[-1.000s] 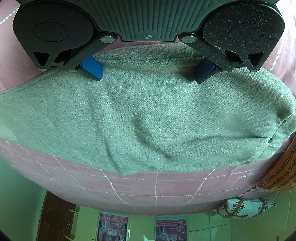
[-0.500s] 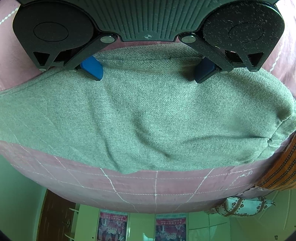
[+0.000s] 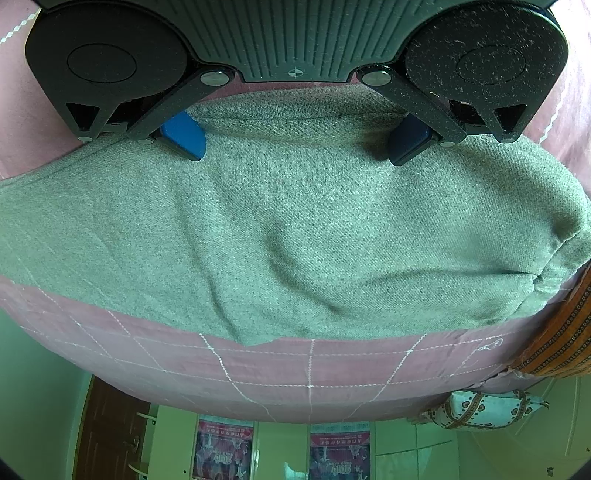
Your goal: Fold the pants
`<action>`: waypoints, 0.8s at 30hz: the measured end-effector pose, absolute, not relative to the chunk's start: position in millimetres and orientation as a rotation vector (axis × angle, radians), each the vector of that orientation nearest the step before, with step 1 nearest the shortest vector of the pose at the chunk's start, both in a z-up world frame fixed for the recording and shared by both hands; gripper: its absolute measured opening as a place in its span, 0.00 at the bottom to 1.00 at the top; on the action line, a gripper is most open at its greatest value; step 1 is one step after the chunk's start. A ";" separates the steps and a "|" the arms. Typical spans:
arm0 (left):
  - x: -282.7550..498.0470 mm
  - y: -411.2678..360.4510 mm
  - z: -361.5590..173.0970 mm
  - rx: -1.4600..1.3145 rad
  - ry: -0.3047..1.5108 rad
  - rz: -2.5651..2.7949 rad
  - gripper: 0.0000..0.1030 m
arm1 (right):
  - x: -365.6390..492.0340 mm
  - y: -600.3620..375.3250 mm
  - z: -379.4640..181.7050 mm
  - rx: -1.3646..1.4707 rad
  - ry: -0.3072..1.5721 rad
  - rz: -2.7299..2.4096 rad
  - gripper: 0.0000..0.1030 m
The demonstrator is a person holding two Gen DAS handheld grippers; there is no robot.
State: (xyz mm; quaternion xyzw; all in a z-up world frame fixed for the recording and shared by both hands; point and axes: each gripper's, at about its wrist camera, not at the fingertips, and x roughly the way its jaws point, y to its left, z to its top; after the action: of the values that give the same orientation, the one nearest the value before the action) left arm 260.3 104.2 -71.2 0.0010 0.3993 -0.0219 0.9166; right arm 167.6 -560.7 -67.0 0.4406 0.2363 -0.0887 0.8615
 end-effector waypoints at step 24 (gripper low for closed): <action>259.4 142.7 -67.5 -0.014 0.759 0.144 1.00 | 187.1 -566.9 -88.3 0.944 0.582 -0.243 0.00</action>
State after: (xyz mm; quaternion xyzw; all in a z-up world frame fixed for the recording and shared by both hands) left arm 259.4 142.7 -67.5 -0.0067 0.3701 0.0702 0.9263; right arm 187.1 -566.9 -88.3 0.4472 0.2758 -0.1151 0.8431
